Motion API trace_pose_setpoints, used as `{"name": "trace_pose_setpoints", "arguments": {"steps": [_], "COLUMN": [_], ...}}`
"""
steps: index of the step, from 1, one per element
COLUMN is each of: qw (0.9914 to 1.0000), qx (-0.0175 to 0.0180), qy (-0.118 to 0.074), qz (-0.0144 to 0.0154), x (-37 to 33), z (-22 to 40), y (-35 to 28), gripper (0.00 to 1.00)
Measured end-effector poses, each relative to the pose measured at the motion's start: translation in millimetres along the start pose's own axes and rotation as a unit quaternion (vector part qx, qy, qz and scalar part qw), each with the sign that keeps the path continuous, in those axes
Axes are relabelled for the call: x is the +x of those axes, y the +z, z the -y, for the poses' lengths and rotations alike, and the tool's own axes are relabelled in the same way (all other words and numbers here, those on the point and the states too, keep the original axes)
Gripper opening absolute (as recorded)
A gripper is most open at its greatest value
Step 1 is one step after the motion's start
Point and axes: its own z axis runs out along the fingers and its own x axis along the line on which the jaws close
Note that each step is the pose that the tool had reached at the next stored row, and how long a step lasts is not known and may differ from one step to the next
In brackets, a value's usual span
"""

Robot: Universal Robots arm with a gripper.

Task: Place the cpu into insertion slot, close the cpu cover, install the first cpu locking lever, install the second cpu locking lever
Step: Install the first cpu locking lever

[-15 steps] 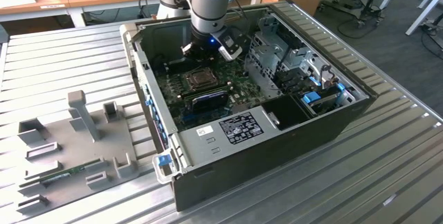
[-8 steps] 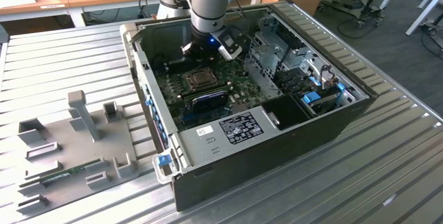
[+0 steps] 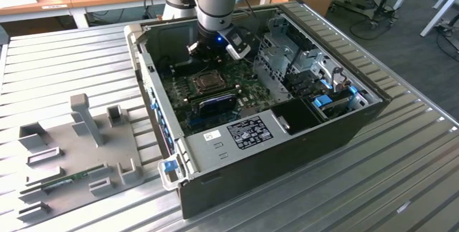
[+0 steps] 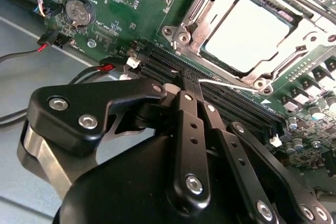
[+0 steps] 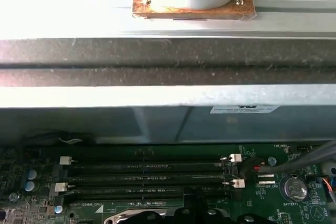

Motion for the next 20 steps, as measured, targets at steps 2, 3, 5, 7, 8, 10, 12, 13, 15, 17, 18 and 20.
{"name": "trace_pose_setpoints", "arguments": {"steps": [2,3,5,7,8,10,12,13,15,17,18,20], "qw": [1.00000,1.00000,1.00000,1.00000,1.00000,1.00000,1.00000,0.99999,0.99999,0.99997,0.99995,0.99989], "qx": [0.0000,0.0000,0.0000,0.0000,0.0000,0.0000,0.0000,0.0001,0.0003,0.0007,0.0009,0.0016], "qy": [0.000,0.000,0.000,-0.001,-0.001,0.000,0.001,0.001,0.003,0.006,0.008,0.013], "qz": [0.0006,0.0008,0.0014,0.0019,0.0022,0.0026,0.0030,0.0033,0.0039,0.0049,0.0055,0.0071], "x": [1.3,1.9,2.9,3.5,3.8,4.0,4.0,4.0,4.1,4.0,4.0,4.0], "z": [-0.4,-0.8,-1.5,-2.5,-3.1,-3.7,-4.0,-4.0,-4.1,-4.0,-3.8,-3.3], "y": [-0.1,0.0,0.2,0.4,0.5,0.7,0.8,0.8,0.8,0.8,0.8,0.9], "gripper": [0.10,0.10,0.10,0.10,0.10,0.10,0.10,0.10,0.10,0.10,0.10,0.10]}}
